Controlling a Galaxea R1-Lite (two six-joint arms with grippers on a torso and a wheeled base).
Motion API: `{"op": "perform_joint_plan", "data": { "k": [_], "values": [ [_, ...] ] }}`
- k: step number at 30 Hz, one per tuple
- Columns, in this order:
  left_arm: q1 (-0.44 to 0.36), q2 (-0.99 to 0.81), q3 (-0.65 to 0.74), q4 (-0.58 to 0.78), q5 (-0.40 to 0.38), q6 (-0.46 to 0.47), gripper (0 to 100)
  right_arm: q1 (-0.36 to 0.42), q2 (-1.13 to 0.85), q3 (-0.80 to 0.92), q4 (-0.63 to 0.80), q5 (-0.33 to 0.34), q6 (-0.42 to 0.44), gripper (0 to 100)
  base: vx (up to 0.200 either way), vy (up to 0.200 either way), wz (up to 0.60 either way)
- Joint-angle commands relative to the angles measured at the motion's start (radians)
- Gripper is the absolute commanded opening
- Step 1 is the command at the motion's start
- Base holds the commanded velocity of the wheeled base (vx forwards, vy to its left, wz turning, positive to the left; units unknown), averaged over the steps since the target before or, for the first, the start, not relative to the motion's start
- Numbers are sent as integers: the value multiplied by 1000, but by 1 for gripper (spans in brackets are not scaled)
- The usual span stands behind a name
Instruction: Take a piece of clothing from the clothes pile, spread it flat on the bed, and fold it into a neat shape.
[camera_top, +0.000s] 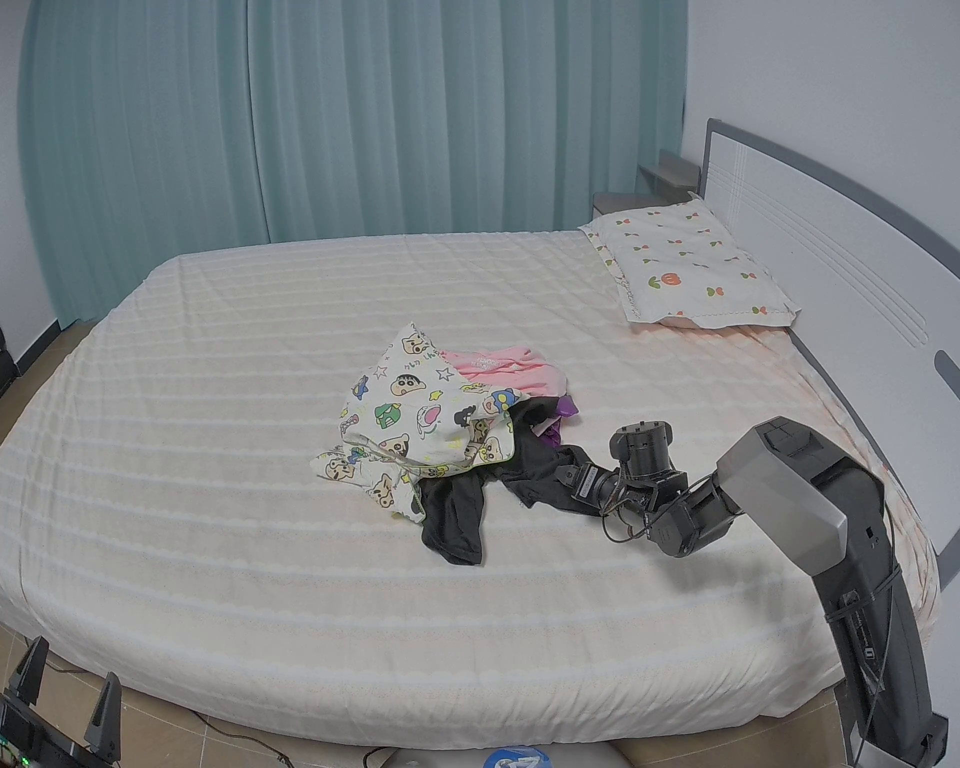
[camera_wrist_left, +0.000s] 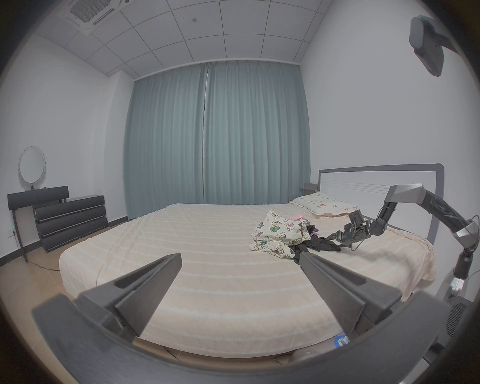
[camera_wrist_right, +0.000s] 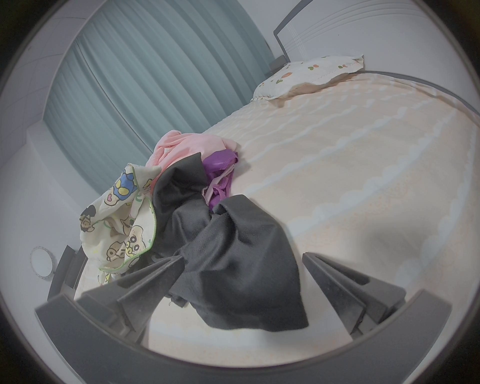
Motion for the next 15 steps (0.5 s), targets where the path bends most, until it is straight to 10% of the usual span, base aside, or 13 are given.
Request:
{"op": "perform_joint_plan", "data": {
  "k": [1,4,5,15],
  "values": [
    [1,-9,16,0,6,-8,100,12,61,-73,2,3,-2,100,0,0,0],
    [1,-9,16,0,6,-6,100,12,81,-116,18,6,-2,100,0,0,0],
    [1,-9,16,0,6,-6,100,12,81,-118,23,6,-2,0,0,0,0],
    [1,-9,10,-19,15,-16,100,12,29,-48,-38,3,34,0,0,0,0]
  ]
}}
